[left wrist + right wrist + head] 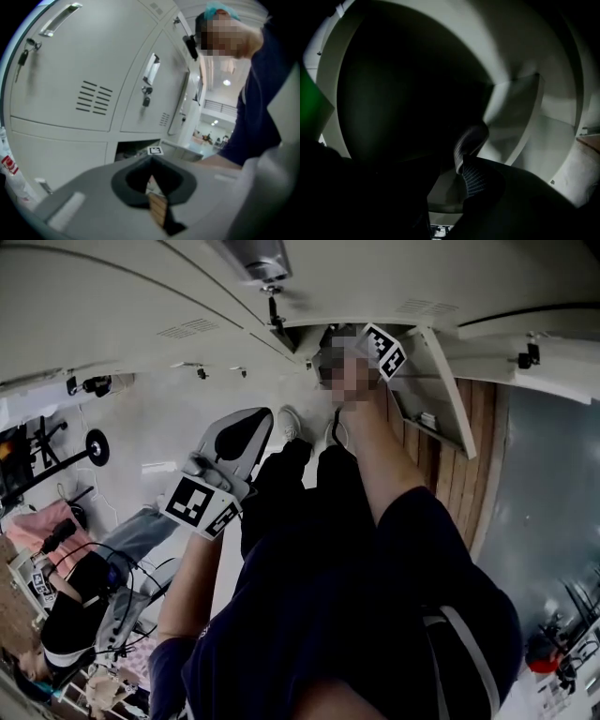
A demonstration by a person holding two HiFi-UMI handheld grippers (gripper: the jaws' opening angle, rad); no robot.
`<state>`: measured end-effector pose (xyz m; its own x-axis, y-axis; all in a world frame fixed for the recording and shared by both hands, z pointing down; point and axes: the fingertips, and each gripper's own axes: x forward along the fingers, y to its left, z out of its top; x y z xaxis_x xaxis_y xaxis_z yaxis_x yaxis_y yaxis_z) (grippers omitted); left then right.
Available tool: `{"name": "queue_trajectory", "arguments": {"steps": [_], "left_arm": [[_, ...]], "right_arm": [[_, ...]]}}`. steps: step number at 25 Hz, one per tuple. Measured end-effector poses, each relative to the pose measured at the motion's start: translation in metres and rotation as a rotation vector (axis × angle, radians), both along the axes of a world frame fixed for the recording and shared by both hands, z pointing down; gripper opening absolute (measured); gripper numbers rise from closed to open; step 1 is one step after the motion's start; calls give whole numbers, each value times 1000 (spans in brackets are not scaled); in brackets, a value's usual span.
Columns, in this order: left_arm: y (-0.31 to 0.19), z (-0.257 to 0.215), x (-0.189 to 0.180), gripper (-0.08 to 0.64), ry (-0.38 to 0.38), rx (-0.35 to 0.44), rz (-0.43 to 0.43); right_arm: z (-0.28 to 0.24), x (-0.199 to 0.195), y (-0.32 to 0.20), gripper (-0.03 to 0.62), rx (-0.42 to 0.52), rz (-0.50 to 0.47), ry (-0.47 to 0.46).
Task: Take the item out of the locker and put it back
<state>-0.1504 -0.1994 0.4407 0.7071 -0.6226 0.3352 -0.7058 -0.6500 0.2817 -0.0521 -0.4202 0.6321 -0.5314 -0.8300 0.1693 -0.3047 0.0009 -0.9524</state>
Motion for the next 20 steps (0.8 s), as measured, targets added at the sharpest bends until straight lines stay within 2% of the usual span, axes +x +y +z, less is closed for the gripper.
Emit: {"name": "queue_trajectory", "arguments": {"steps": [9, 20], "left_arm": [[-14, 11, 3, 3, 11, -2, 79], [-9, 14, -11, 3, 20, -21, 86]], "right_arm": [[7, -1, -10, 126, -33, 77, -74], [23, -6, -4, 126, -96, 126, -119]]}}
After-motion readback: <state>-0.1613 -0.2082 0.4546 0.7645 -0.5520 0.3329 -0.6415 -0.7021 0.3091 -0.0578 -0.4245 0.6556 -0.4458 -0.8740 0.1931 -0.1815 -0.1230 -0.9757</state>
